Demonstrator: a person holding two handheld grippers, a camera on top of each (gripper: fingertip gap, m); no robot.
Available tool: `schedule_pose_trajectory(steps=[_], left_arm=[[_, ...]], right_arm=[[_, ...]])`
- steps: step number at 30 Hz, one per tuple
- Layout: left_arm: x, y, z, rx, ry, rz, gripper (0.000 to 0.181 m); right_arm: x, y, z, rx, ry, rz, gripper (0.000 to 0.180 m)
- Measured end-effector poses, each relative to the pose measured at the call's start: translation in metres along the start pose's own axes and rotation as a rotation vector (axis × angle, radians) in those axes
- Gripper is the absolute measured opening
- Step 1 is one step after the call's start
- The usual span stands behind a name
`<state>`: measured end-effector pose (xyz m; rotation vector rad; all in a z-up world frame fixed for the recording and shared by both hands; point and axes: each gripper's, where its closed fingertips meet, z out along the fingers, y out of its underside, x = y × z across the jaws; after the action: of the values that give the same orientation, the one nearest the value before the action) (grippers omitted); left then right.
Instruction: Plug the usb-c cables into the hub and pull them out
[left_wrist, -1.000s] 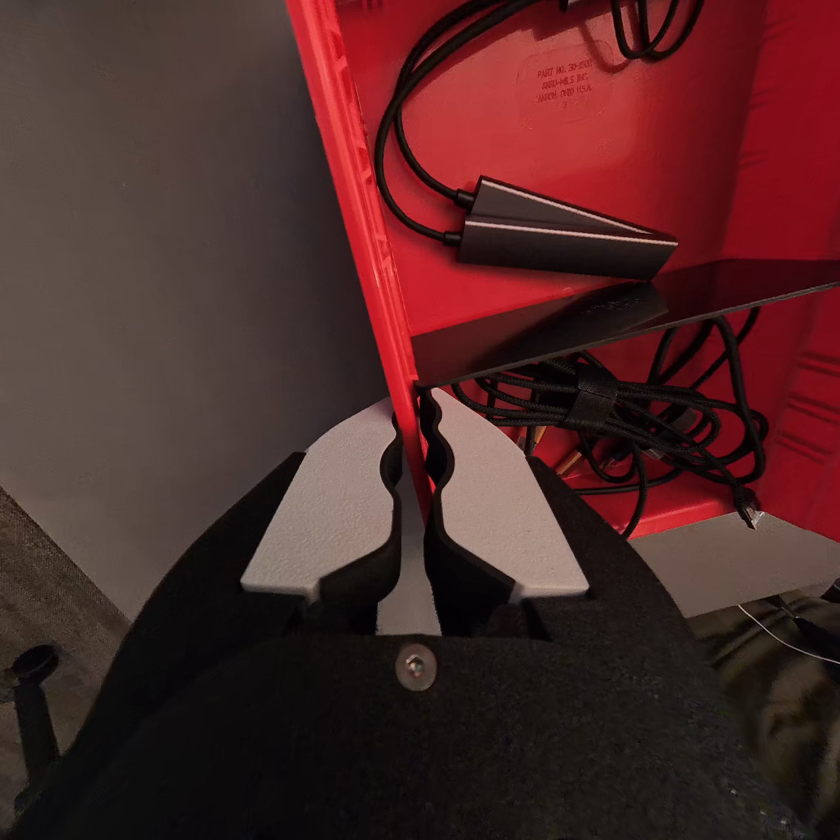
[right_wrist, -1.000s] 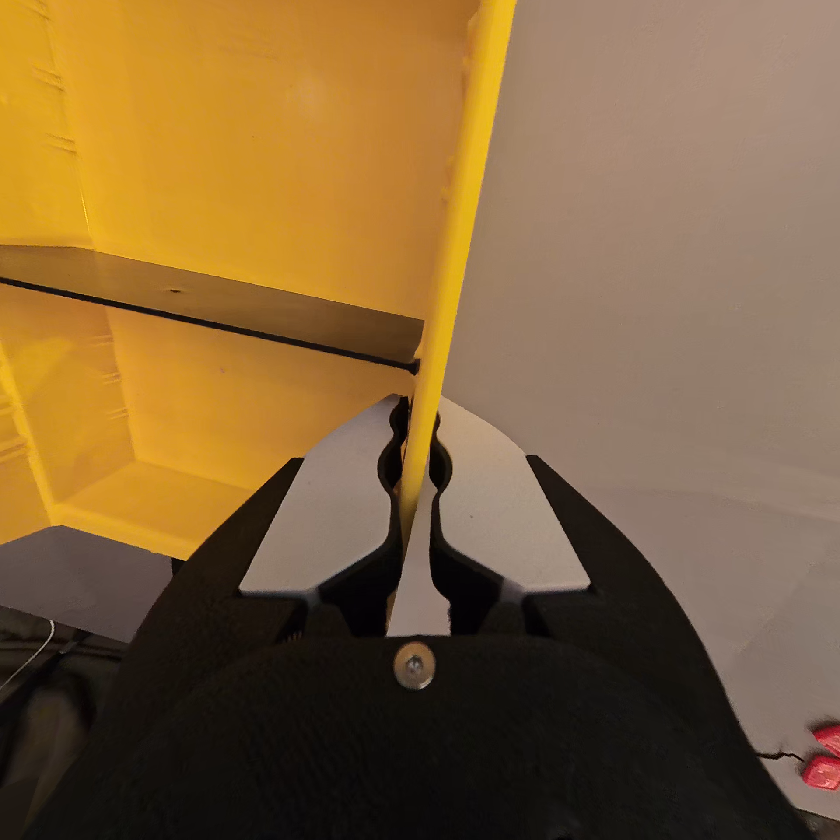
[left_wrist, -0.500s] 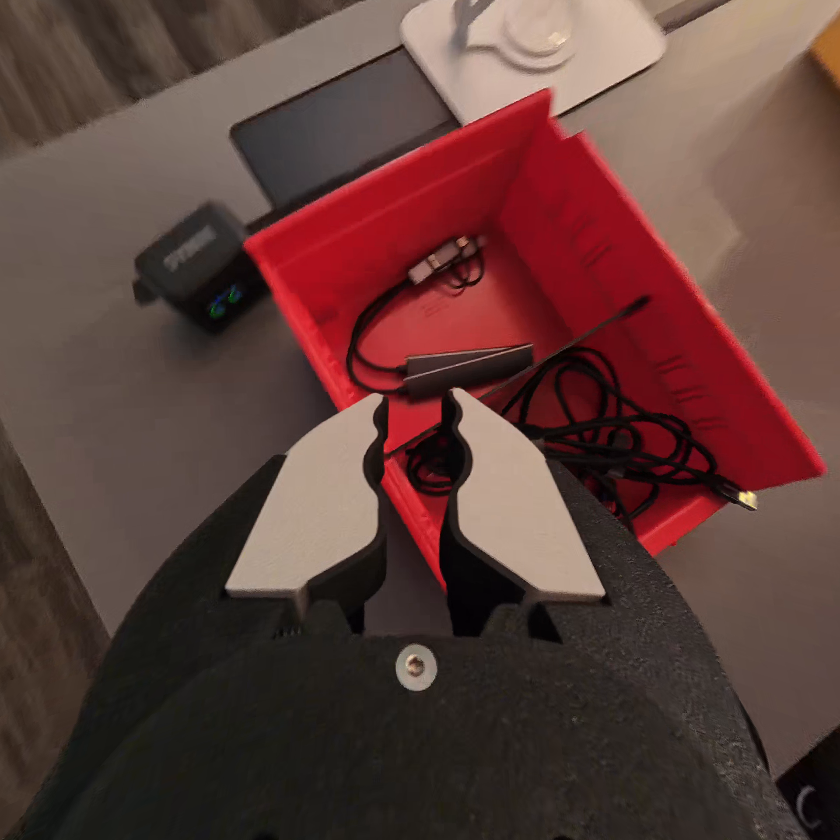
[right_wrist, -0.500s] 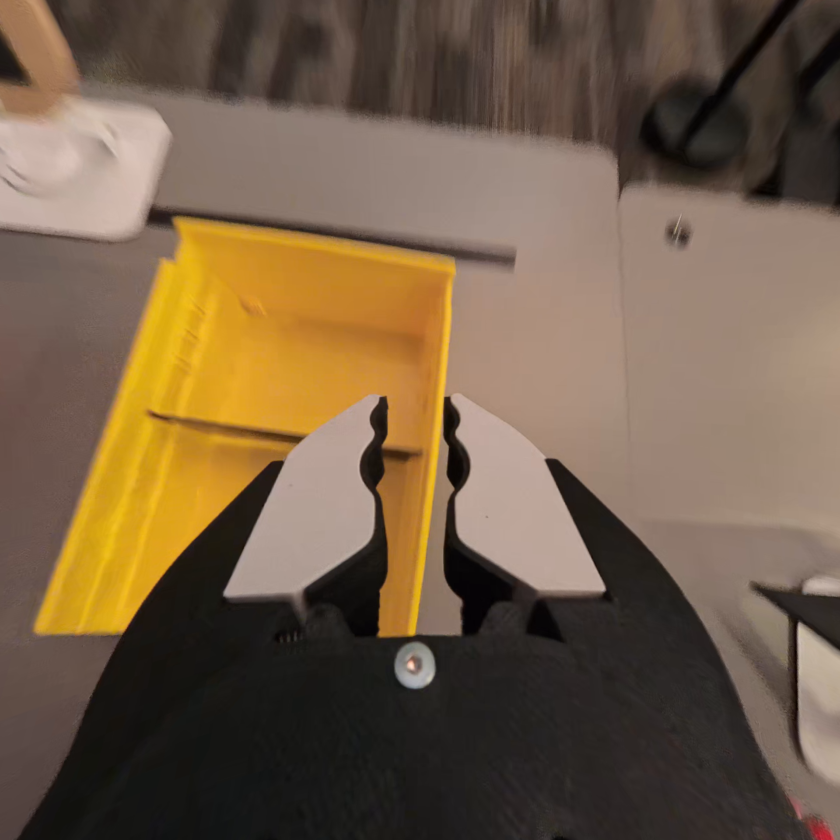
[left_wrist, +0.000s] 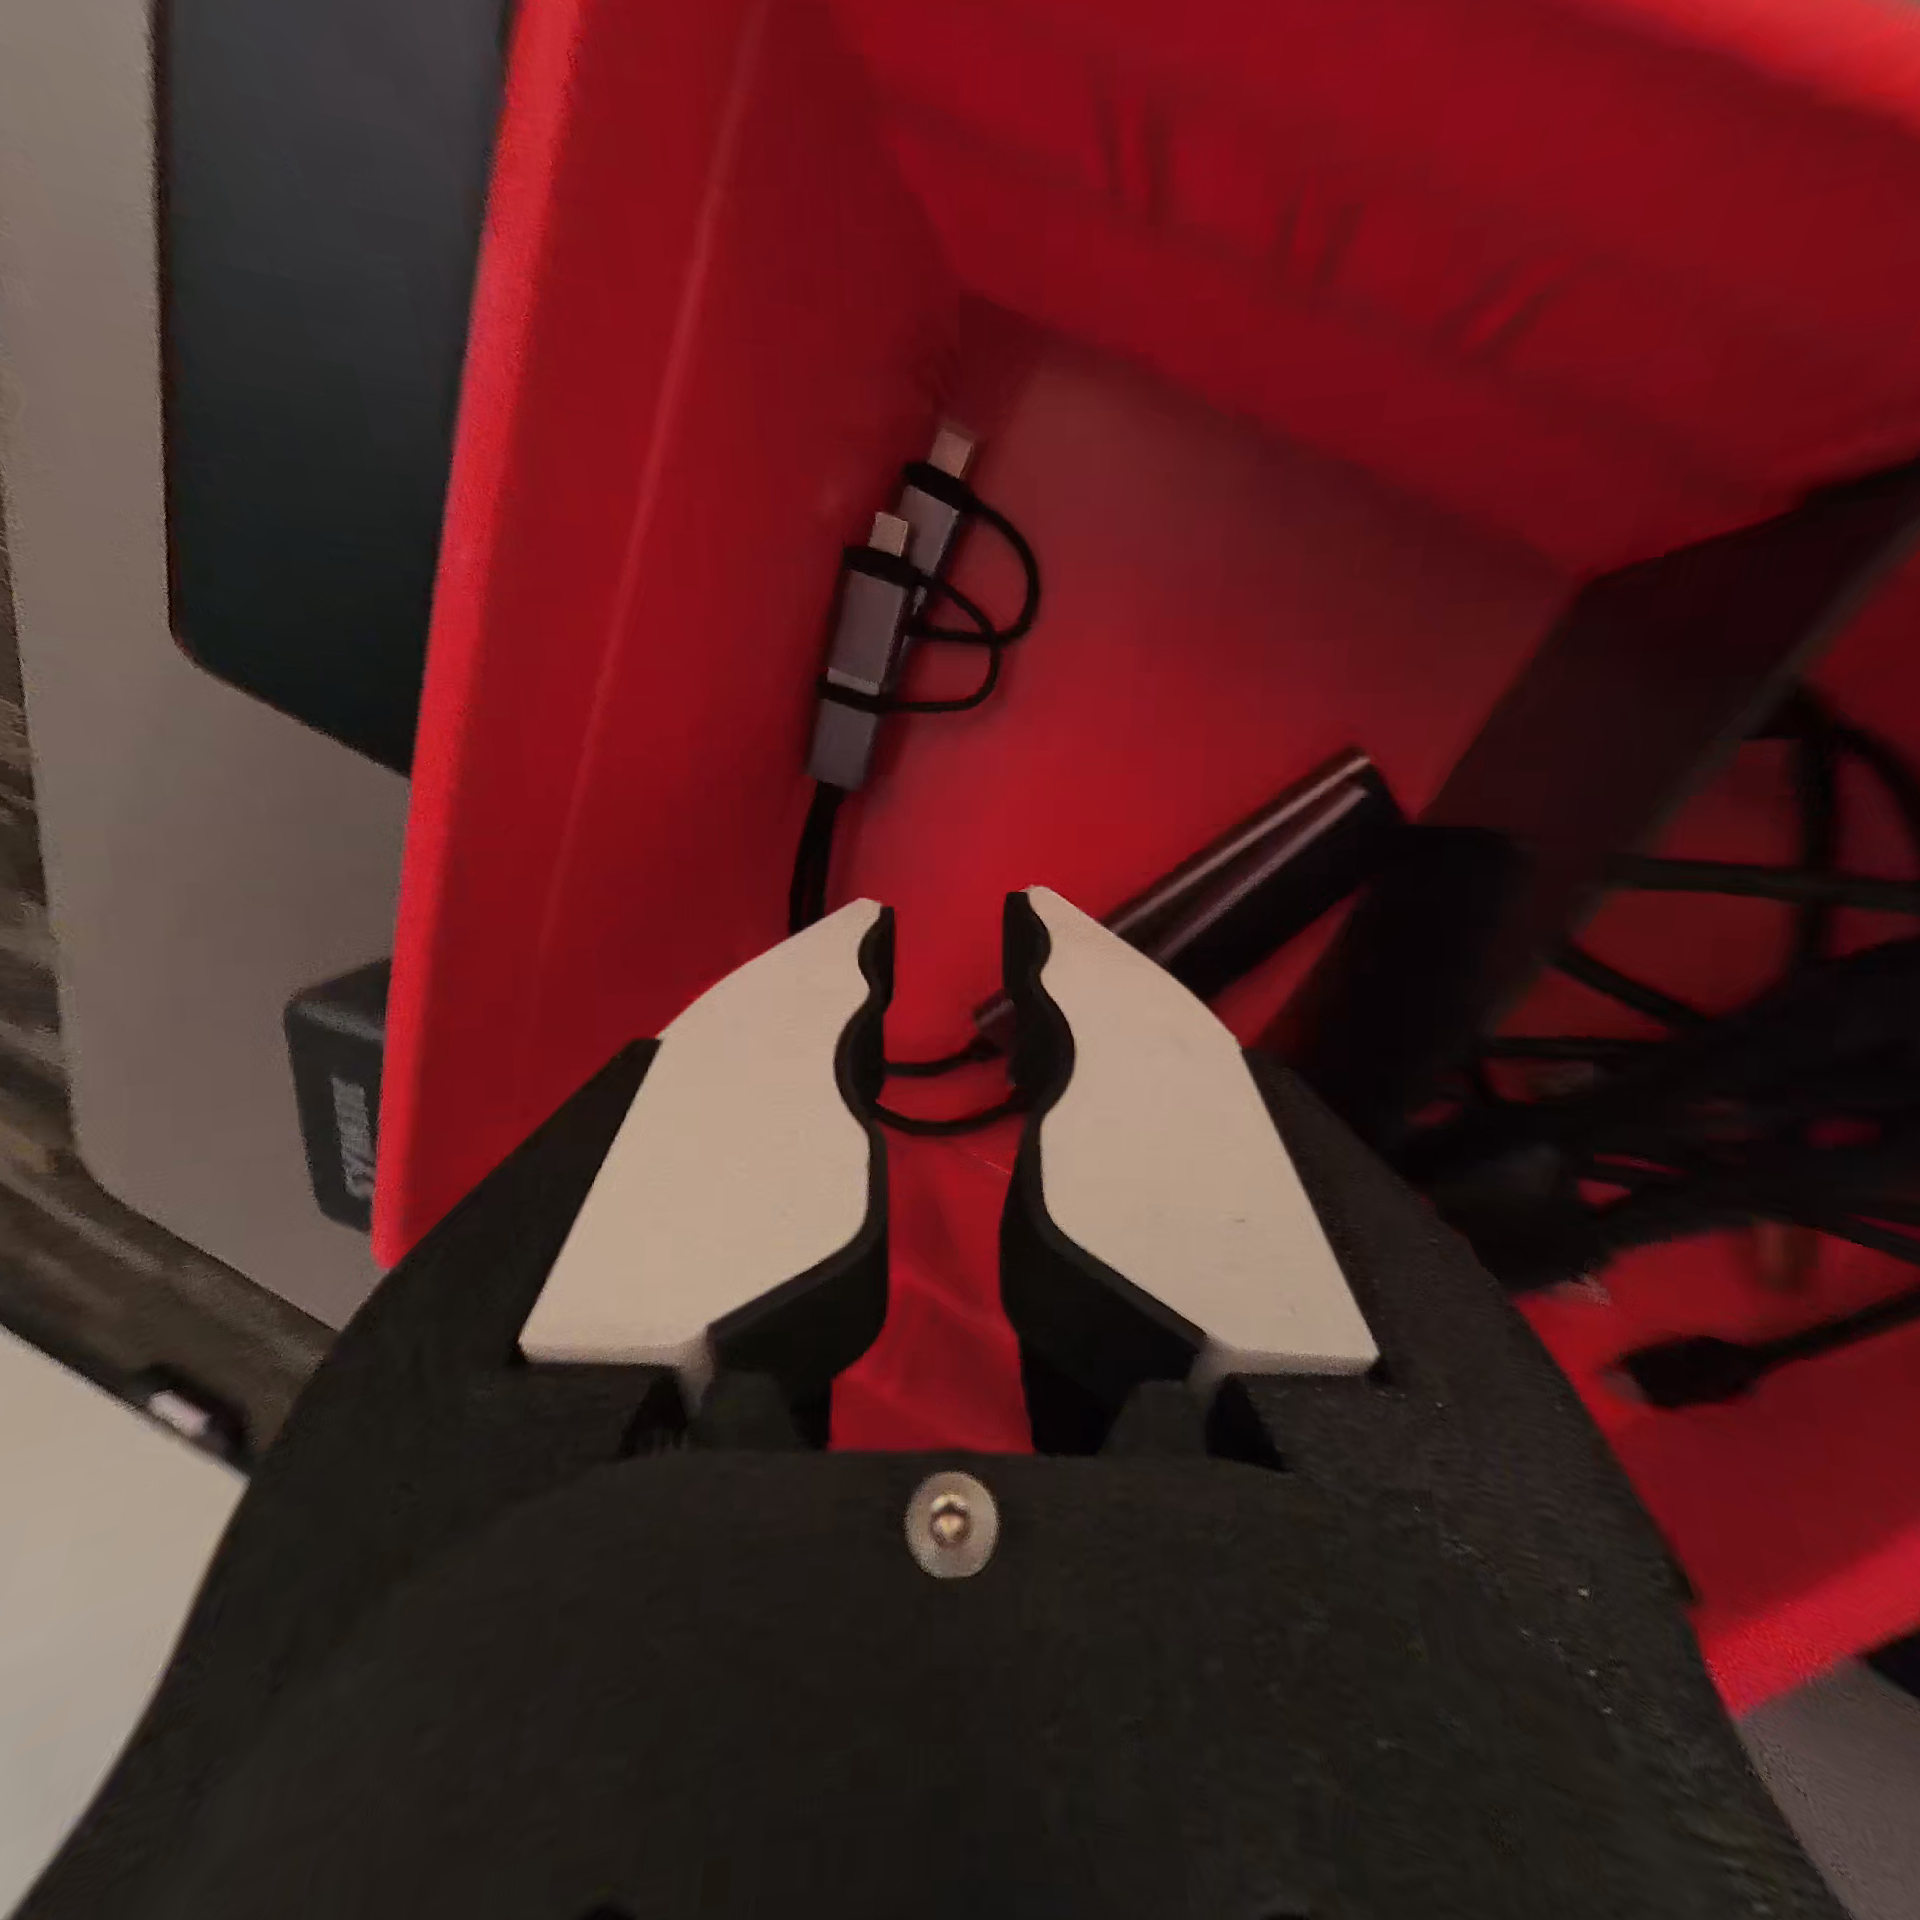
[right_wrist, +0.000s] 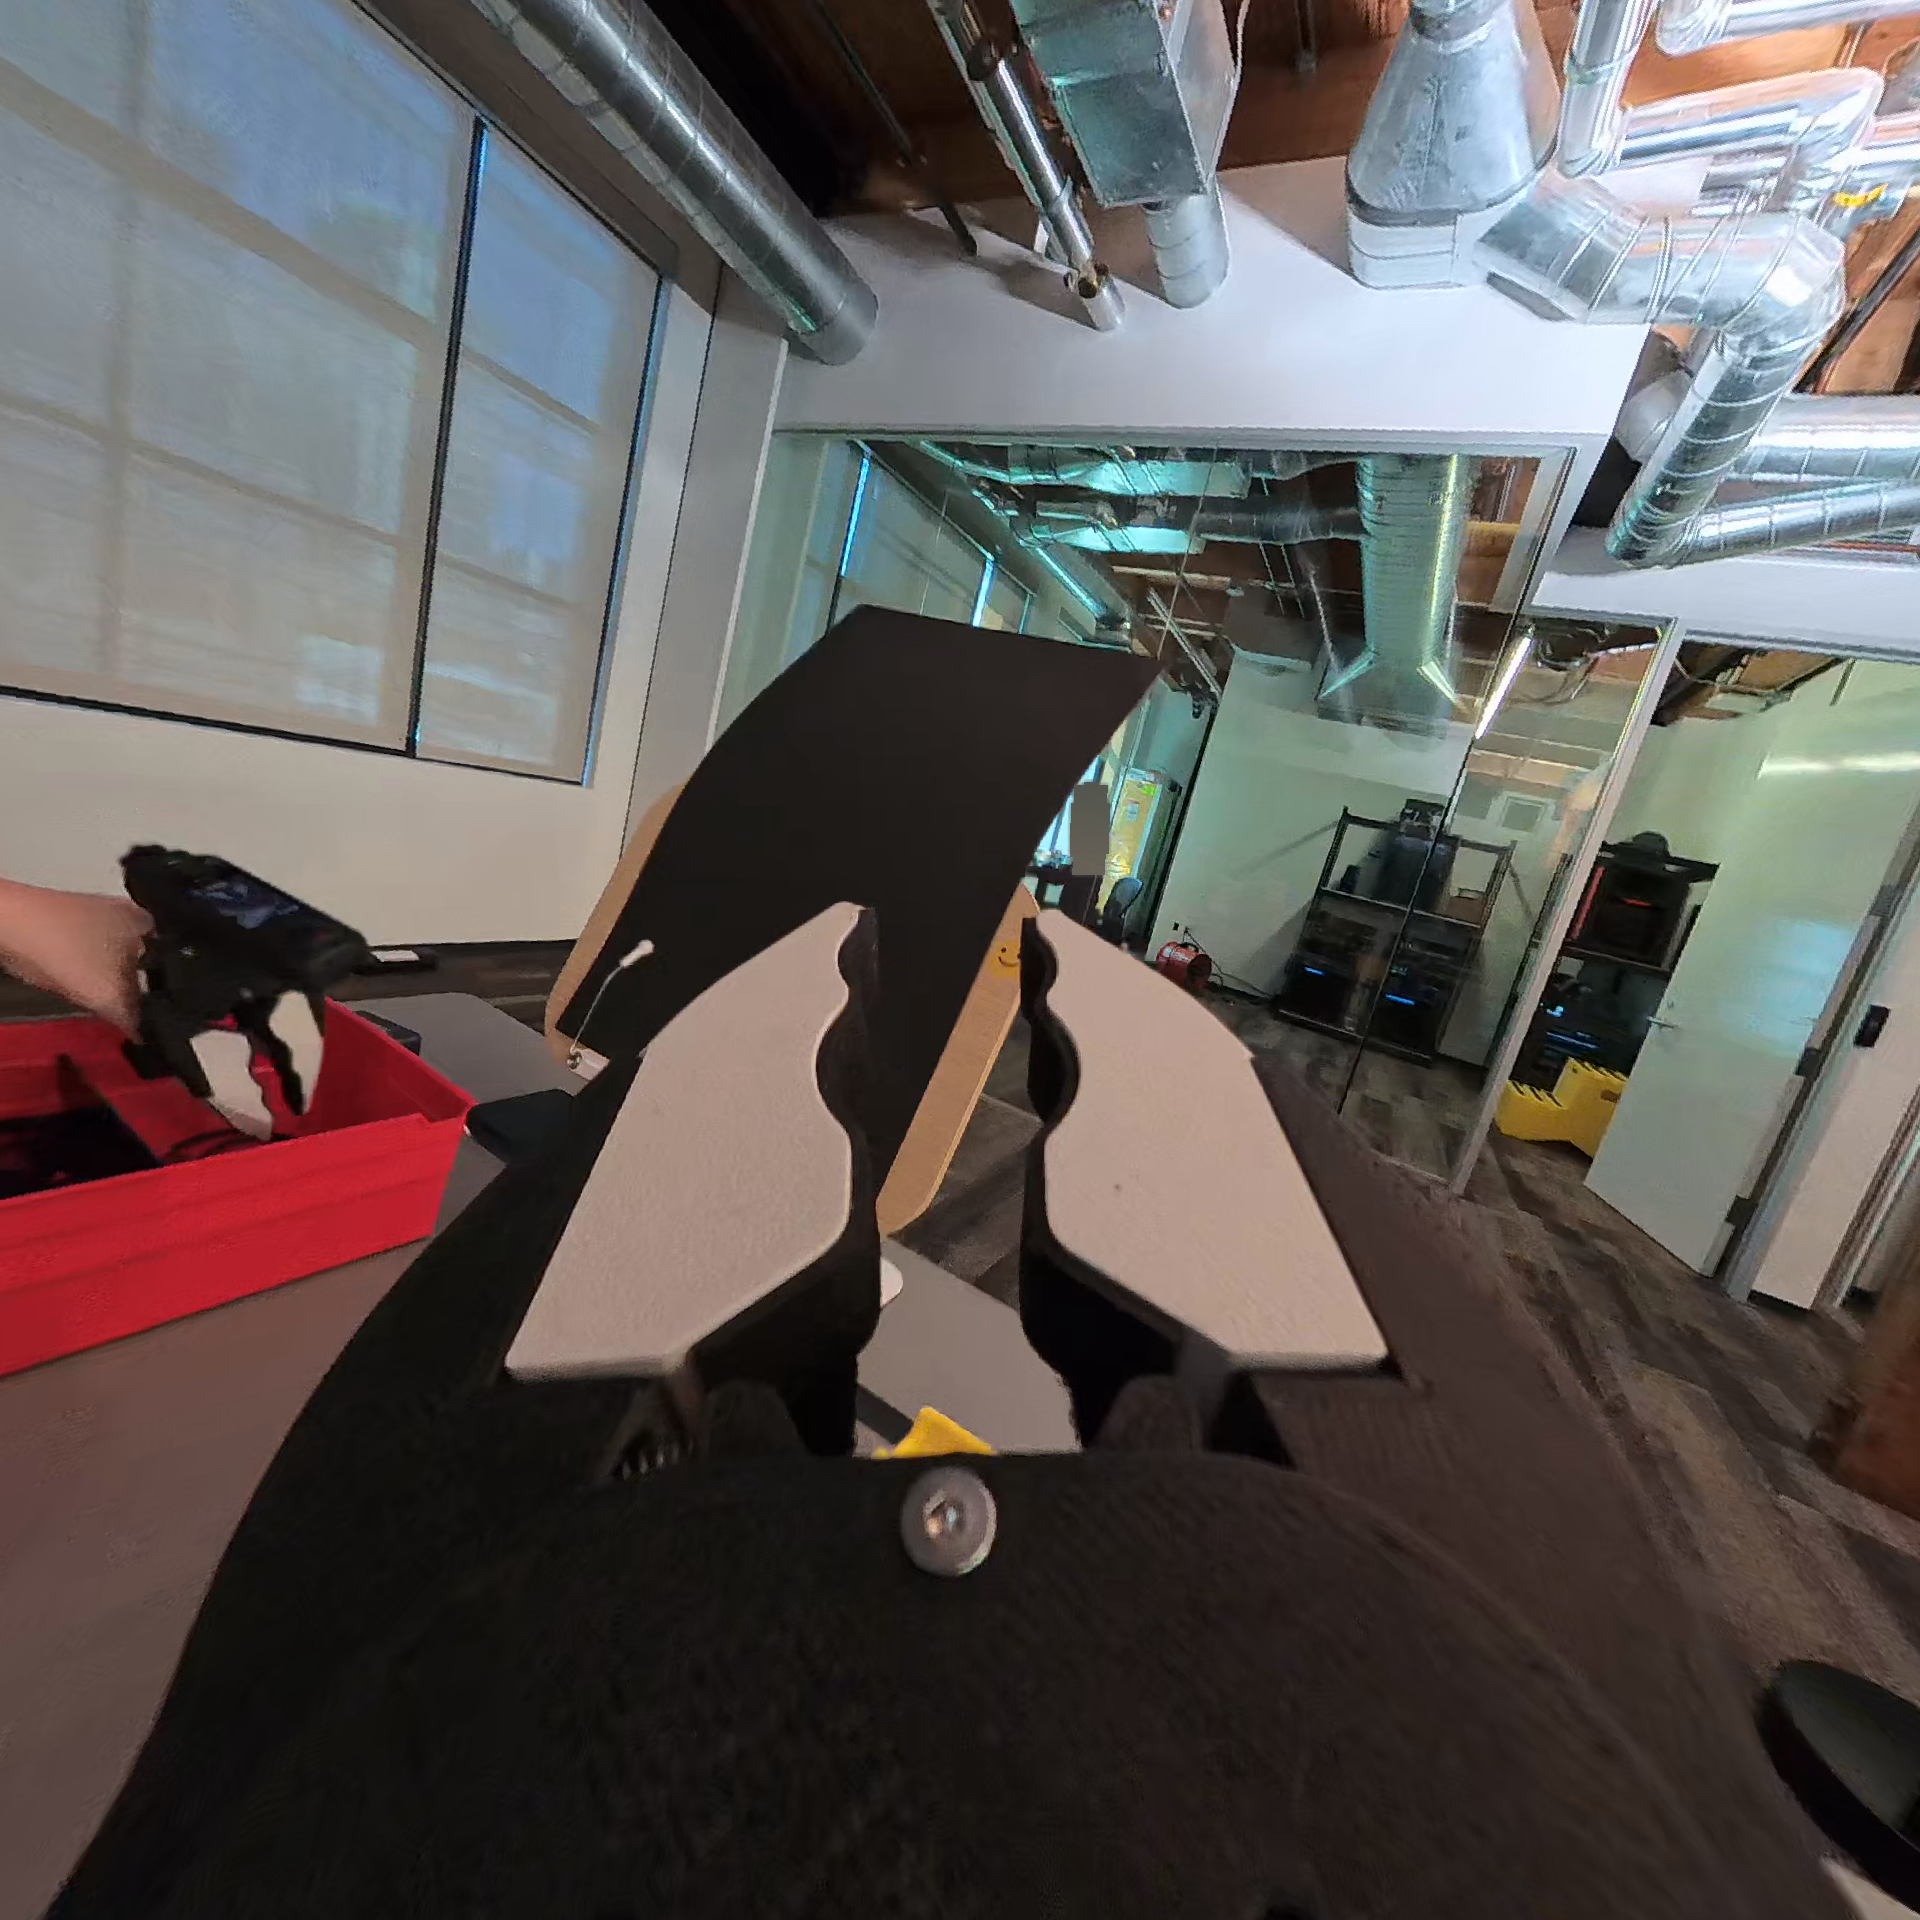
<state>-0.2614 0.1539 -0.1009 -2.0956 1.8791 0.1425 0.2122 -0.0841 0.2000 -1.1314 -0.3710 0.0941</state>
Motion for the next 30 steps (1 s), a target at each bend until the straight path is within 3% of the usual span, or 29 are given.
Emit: schedule_pose_trajectory(steps=[5,16,22,30], left_arm=[[-0.014,0.004,0.034,-0.099,-0.057,0.15,0.021],[-0.024,0.003,0.057,-0.13,-0.078,0.178,0.012],[-0.028,-0.003,0.034,-0.041,-0.094,0.123,0.012],[-0.045,-0.011,-0.036,0.15,-0.319,0.085,0.011]], right_arm=[[0.018,0.015,-0.002,-0.047,0.043,0.018,0.026],[0.01,0.032,0.007,-0.126,-0.004,0.003,0.021],[0.001,0.046,0.014,-0.2,-0.034,-0.034,0.021],[-0.008,0.047,0.02,-0.185,-0.064,-0.035,0.02]])
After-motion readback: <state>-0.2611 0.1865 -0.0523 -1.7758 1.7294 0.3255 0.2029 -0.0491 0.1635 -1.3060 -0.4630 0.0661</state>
